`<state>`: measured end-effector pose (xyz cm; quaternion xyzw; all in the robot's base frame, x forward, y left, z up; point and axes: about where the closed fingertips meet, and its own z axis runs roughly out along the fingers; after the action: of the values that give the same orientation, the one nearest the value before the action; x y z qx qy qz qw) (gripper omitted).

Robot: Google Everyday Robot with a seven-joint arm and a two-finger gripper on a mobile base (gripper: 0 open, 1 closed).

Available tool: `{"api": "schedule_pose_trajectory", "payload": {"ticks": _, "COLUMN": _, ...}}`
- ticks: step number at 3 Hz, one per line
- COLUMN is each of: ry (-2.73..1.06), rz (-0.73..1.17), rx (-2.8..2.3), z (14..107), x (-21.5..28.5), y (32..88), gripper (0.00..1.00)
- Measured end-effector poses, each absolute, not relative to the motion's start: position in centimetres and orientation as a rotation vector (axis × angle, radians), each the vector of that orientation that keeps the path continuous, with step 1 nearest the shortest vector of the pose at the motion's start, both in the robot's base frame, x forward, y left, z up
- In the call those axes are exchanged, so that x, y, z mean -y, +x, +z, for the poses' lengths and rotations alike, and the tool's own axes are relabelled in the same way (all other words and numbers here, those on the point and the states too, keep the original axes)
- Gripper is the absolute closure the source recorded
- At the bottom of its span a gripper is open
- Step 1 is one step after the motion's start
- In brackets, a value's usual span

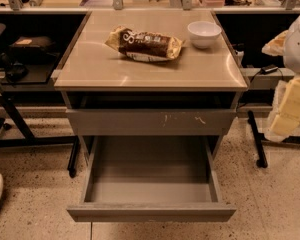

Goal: Close middle drawer

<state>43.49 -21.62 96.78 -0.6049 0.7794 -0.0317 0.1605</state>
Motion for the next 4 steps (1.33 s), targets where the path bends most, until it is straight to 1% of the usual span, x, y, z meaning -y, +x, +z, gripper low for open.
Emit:
{"api": "schedule_pose_trajectory", "payload": {"ticks": 1, "ry": -1.743, "rz": -0.036, "rx": -2.227, "z": 93.0, "x": 21.5, "y": 41.6, "gripper": 0.0}}
{"api": "schedule_pose_trajectory", "payload": {"ticks": 2, "ry": -1.774, "rz": 0.036, "rx": -2.236, "z": 87.3, "x": 21.6, "y": 39.0, "gripper": 0.18}}
{"api": "schedule_pose_trajectory", "payload": {"ticks": 3, "ry": -1.783, "rz": 0.111, "rx": -2.199, "z": 80.8, "x": 21.5, "y": 36.6, "gripper": 0.43}}
{"api": "schedule_pose_trajectory", "payload": {"ticks": 4, "ry": -1.807, "rz": 0.182, "rx": -2.221, "z": 74.1, "x": 21.5, "y": 35.0, "gripper": 0.65}}
